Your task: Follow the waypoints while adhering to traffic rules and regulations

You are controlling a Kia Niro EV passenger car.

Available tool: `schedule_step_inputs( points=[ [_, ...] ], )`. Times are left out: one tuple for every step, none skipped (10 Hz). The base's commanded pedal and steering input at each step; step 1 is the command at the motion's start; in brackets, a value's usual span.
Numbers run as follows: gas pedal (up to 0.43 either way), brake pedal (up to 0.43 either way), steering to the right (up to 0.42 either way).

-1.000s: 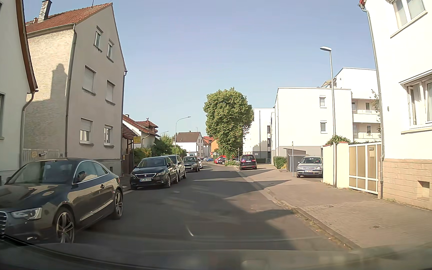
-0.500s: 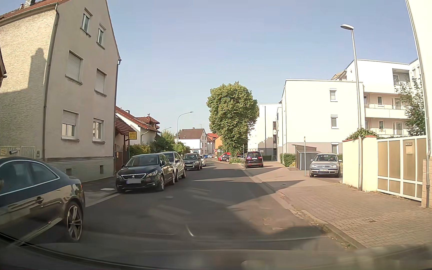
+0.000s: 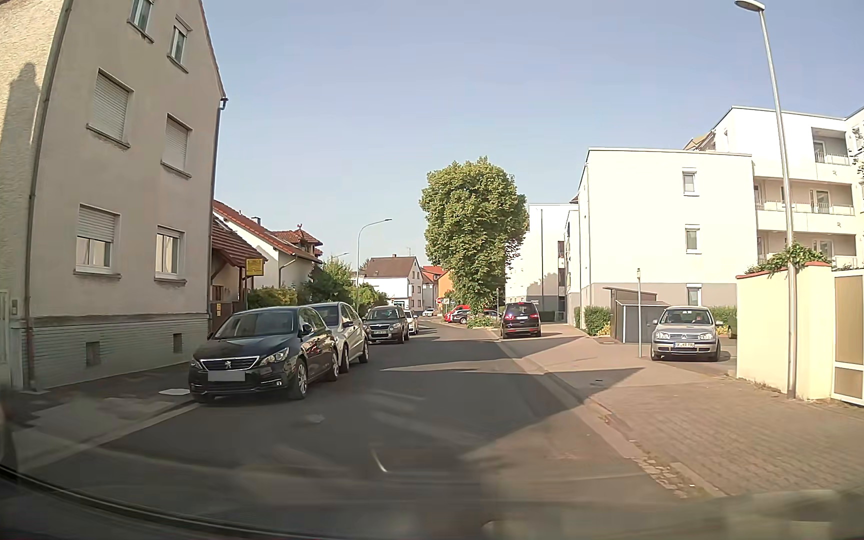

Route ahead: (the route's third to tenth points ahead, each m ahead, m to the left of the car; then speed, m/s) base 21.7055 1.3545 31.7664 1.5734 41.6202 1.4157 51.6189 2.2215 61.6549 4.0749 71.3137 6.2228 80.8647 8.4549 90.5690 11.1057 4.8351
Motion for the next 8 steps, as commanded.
schedule_step_inputs(
  points=[
    [0.047, 0.03, -0.017],
    [0.047, 0.03, -0.012],
    [0.047, 0.03, -0.01],
    [0.047, 0.03, -0.011],
    [0.047, 0.03, -0.01],
    [0.047, 0.03, -0.01],
    [0.047, 0.03, -0.01],
    [0.047, 0.03, -0.006]
  ],
)
